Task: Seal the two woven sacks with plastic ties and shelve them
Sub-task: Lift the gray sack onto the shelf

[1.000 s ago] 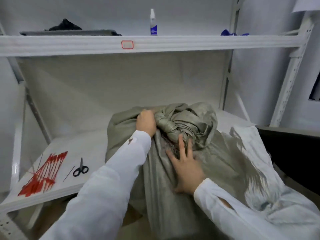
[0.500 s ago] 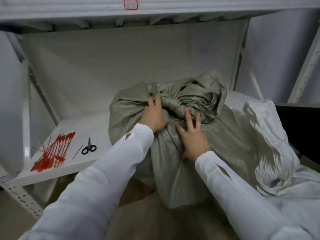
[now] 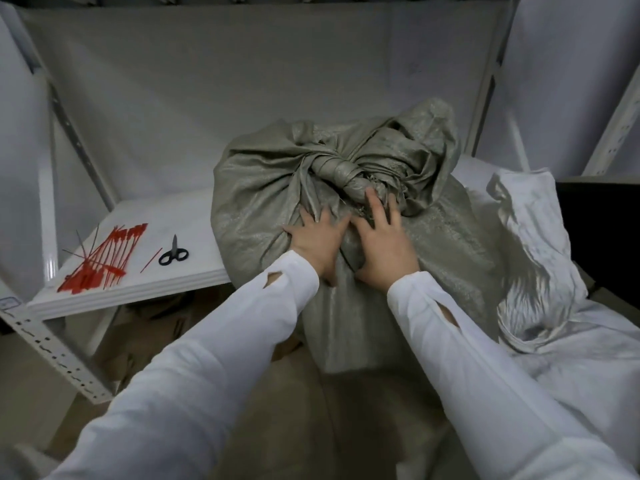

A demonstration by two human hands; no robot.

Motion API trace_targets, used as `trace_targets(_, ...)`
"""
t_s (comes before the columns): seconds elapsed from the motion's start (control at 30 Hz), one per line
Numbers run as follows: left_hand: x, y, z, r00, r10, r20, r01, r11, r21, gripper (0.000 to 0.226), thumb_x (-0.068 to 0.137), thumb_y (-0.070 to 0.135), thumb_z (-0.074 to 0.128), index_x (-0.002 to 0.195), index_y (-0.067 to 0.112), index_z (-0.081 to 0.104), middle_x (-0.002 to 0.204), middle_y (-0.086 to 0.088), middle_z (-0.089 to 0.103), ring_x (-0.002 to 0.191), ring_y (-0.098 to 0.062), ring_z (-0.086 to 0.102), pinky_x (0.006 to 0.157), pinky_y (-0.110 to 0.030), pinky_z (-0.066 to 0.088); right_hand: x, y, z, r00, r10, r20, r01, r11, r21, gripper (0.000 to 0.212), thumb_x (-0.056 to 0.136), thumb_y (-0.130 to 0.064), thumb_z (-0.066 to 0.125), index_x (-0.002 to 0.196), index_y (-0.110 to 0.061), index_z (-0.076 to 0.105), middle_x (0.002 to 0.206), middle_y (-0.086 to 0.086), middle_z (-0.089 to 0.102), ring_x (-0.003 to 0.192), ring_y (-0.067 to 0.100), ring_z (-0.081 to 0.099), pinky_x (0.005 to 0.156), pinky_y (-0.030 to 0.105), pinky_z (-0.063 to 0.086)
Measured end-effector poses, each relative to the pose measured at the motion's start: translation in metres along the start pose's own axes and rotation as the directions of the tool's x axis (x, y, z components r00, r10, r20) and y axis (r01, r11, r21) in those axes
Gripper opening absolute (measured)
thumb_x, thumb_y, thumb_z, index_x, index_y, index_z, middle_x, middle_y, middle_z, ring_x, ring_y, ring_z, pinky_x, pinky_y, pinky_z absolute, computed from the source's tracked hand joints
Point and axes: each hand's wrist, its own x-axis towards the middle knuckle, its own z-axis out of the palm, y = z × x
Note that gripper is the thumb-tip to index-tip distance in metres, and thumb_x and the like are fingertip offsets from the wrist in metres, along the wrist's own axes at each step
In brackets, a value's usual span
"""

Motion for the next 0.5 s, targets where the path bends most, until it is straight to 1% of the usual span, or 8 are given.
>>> trace_targets(0.07, 0.006, -0.001, -0.001, 0.999, -0.025, -0.029, 0.024, 0.999, -0.027, 0.128, 0.063, 0.046, 0.086, 0.153, 0.033, -0.004, 0.160, -0.013, 0.006, 0.142, -0.052, 0.006, 0.098, -0.074, 0.030, -0.003, 0.009, -0.009, 0.999, -0.041, -0.020, 0.043, 0.992, 0.115, 0.085, 0.070, -0.028, 0.078, 0.143, -0.023, 0.035, 0.161, -0.001, -0.007, 0.148, 0.028, -0.005, 0.111, 0.041, 0.035)
trace_targets(0.13, 0.012, -0.004, -0.003, 0.999, -0.033, -0.033, 0.031, 0.998, -0.061, 0.123, 0.065, 0.044, 0.086, 0.153, 0.033, 0.000, 0.158, -0.013, 0.010, 0.142, -0.053, 0.009, 0.098, -0.074, 0.030, -0.010, 0.021, -0.016, 0.999, -0.013, -0.035, 0.019, 0.984, 0.176, 0.092, 0.066, -0.029, 0.081, 0.144, -0.024, 0.032, 0.161, -0.001, -0.002, 0.147, 0.023, 0.005, 0.110, 0.038, 0.034)
trace_targets(0.17, 0.015, -0.005, -0.005, 0.999, -0.036, -0.033, 0.033, 0.997, -0.073, 0.122, 0.065, 0.044, 0.086, 0.153, 0.033, 0.002, 0.158, -0.013, 0.011, 0.141, -0.053, 0.011, 0.098, -0.074, 0.030, -0.014, 0.026, -0.017, 0.999, 0.033, -0.023, -0.029, 0.984, 0.178, 0.100, 0.063, -0.031, 0.084, 0.145, -0.024, 0.029, 0.160, -0.001, -0.002, 0.147, 0.023, 0.008, 0.109, 0.039, 0.035)
trace_targets(0.23, 0.019, -0.005, -0.006, 0.998, -0.045, -0.041, 0.042, 0.996, -0.075, 0.120, 0.065, 0.044, 0.085, 0.153, 0.033, 0.004, 0.157, -0.013, 0.015, 0.140, -0.052, 0.015, 0.098, -0.074, 0.031, -0.020, 0.032, -0.019, 0.986, 0.168, 0.020, -0.169, 0.976, 0.140, 0.111, 0.056, -0.043, 0.087, 0.145, -0.023, 0.025, 0.159, 0.004, 0.000, 0.144, 0.029, 0.013, 0.107, 0.043, 0.038)
trace_targets(0.33, 0.022, -0.003, -0.005, 0.997, -0.060, -0.059, 0.056, 0.996, -0.066, 0.121, 0.064, 0.043, 0.086, 0.153, 0.034, 0.004, 0.155, -0.013, 0.019, 0.139, -0.052, 0.018, 0.098, -0.074, 0.032, -0.027, 0.040, -0.022, 0.911, 0.367, 0.186, -0.375, 0.927, 0.005, 0.116, 0.051, -0.061, 0.084, 0.141, -0.015, 0.027, 0.154, 0.015, 0.016, 0.137, 0.037, 0.026, 0.105, 0.046, 0.039)
trace_targets(0.4, 0.024, -0.002, -0.004, 0.996, -0.065, -0.060, 0.061, 0.996, -0.069, 0.122, 0.063, 0.043, 0.086, 0.153, 0.034, 0.003, 0.153, -0.013, 0.020, 0.139, -0.052, 0.019, 0.098, -0.073, 0.032, -0.029, 0.044, -0.023, 0.868, 0.410, 0.278, -0.408, 0.910, -0.070, 0.110, 0.054, -0.064, 0.081, 0.138, -0.013, 0.031, 0.146, 0.018, 0.031, 0.129, 0.039, 0.038, 0.102, 0.047, 0.042)
trace_targets(0.43, 0.024, -0.002, -0.004, 0.996, -0.067, -0.061, 0.063, 0.996, -0.065, 0.122, 0.064, 0.043, 0.086, 0.153, 0.034, 0.003, 0.153, -0.013, 0.020, 0.139, -0.052, 0.020, 0.097, -0.073, 0.033, -0.029, 0.044, -0.022, 0.863, 0.409, 0.298, -0.402, 0.912, -0.085, 0.102, 0.058, -0.062, 0.080, 0.135, -0.013, 0.034, 0.141, 0.019, 0.036, 0.125, 0.039, 0.042, 0.099, 0.047, 0.044)
trace_targets(0.5, 0.023, -0.001, -0.002, 0.996, -0.066, -0.067, 0.062, 0.996, -0.057, 0.122, 0.064, 0.044, 0.086, 0.153, 0.034, 0.003, 0.155, -0.013, 0.018, 0.139, -0.052, 0.019, 0.097, -0.073, 0.034, -0.026, 0.043, -0.019, 0.869, 0.389, 0.305, -0.375, 0.921, -0.108, 0.076, 0.069, -0.054, 0.076, 0.126, -0.014, 0.046, 0.131, 0.018, 0.043, 0.116, 0.040, 0.048, 0.094, 0.044, 0.046)
